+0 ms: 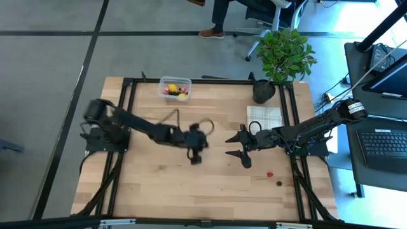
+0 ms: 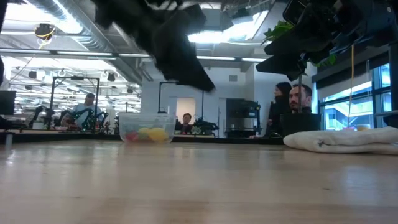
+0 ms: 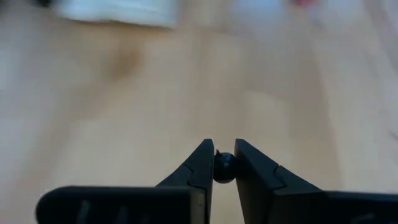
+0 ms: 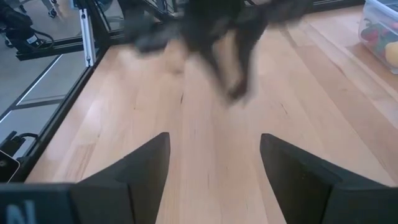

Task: Pick and placing Produce into tupperware
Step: Put the blueberry into the transparent bin

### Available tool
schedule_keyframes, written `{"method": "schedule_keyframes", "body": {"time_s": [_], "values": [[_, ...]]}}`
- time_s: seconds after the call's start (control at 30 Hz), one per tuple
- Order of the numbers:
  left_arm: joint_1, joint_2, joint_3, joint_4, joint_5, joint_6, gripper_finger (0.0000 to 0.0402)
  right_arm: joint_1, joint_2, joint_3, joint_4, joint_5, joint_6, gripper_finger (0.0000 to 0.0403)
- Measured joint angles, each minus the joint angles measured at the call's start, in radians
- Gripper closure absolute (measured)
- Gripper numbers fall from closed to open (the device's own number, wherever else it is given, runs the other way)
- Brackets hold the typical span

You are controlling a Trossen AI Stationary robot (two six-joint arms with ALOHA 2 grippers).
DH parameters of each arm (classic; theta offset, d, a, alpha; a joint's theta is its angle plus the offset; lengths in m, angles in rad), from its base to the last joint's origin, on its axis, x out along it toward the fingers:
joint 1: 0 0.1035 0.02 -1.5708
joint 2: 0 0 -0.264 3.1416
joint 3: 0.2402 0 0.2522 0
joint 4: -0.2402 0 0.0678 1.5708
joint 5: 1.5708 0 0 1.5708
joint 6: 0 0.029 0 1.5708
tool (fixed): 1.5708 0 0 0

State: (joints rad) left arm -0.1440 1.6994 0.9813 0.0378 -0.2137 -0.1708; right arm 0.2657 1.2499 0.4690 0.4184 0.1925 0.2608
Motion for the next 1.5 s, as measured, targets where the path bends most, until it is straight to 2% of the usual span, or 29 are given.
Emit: {"method": "schedule_keyframes", "body": {"time_s": [0.13, 0.2, 0.37, 0.53, 0.67, 0.87, 1.03, 1.17, 1.37, 1.5], "values": [[0.093, -0.179, 0.001, -0.180, -0.119, -0.014, 0.0356, 0.000, 0.000, 0.000, -0.002, 0.000, -0.001, 0.0151], [0.160, -0.259, 0.001, -0.249, -0.142, -0.015, 0.0362, 0.000, 0.000, 0.000, -0.002, 0.000, -0.004, 0.0151], [0.389, -0.400, 0.002, -0.344, -0.139, -0.035, 0.0364, -0.009, 0.000, 0.000, -0.002, -0.002, -0.005, 0.0151], [0.626, -0.419, 0.003, -0.432, -0.039, -0.056, 0.0357, -0.026, 0.000, 0.000, -0.001, -0.002, -0.007, 0.0151], [0.765, -0.375, 0.004, -0.453, 0.037, -0.045, 0.0364, -0.046, 0.000, 0.000, -0.001, -0.001, -0.008, 0.0151], [0.878, -0.279, 0.040, -0.492, 0.098, -0.031, 0.0361, -0.080, 0.000, 0.000, -0.001, 0.001, -0.017, 0.0151], [0.895, -0.143, 0.185, -0.652, 0.098, 0.004, 0.0357, -0.111, 0.000, 0.000, 0.003, 0.001, -0.030, 0.0151], [0.894, -0.050, 0.273, -0.712, 0.098, 0.021, 0.0364, -0.126, 0.000, 0.000, 0.002, 0.001, -0.030, 0.0151], [0.891, 0.039, 0.294, -0.744, 0.098, 0.016, 0.0351, -0.126, 0.000, 0.000, -0.004, 0.001, -0.030, 0.0151], [0.888, 0.102, 0.294, -0.759, 0.098, 0.016, 0.0358, -0.126, 0.000, 0.000, -0.005, 0.001, -0.030, 0.0151]]}}
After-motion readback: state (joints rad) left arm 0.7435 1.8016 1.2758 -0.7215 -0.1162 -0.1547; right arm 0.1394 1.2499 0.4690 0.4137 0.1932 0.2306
